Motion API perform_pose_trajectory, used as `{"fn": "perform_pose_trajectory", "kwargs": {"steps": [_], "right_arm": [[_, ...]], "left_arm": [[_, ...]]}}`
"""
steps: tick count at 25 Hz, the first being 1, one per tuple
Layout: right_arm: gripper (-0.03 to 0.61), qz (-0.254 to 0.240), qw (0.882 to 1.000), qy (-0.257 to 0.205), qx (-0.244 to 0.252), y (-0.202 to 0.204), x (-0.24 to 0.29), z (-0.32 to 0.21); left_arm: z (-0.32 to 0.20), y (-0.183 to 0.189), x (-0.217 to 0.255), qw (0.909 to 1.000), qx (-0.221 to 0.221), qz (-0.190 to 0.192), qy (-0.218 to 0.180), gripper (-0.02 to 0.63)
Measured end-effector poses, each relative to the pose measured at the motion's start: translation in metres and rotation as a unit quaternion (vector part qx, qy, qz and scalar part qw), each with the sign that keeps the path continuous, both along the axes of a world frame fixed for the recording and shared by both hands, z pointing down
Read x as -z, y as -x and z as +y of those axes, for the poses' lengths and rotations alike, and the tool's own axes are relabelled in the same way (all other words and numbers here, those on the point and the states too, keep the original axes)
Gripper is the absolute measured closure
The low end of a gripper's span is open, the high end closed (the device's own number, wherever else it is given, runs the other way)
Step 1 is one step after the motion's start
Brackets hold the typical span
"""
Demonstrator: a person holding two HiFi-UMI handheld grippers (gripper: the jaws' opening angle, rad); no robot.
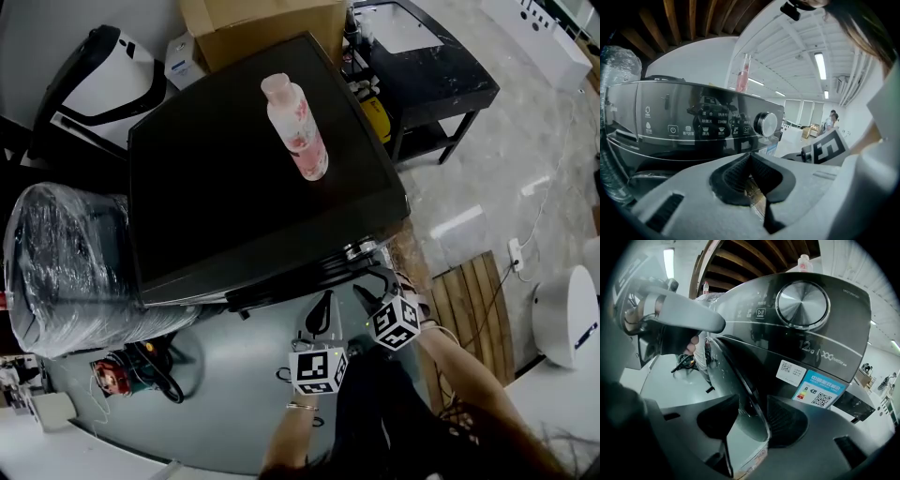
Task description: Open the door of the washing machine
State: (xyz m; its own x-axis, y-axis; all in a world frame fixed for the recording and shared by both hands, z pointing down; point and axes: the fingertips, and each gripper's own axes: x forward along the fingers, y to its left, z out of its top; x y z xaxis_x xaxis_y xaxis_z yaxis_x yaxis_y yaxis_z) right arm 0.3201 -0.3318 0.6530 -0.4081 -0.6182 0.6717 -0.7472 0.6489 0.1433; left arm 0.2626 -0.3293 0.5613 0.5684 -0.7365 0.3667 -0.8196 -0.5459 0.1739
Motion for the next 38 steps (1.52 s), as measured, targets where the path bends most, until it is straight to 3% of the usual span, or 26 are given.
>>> {"fn": "perform_pose_trajectory", "kwargs": {"steps": [11,19,38], "right_arm": [[0.408,0.028,0.999,0.034,0.029,0.006,-0.031,-0.007],[0.433,0.052,0.997,0.030,0.042,0.003,-0.034,-0.006],[0.474,0.076,0.994,0.042,0.066,0.012,-0.039,0.062]], "left_arm": [[-0.002,0.003,-0.013,0.9999,-0.003,-0.001,0.012,0.600],[0.007,0.004,-0.012,0.9999,0.007,-0.001,0.012,0.600],[0.062,0.044,0.001,0.9969,0.078,0.003,0.013,0.600]]}}
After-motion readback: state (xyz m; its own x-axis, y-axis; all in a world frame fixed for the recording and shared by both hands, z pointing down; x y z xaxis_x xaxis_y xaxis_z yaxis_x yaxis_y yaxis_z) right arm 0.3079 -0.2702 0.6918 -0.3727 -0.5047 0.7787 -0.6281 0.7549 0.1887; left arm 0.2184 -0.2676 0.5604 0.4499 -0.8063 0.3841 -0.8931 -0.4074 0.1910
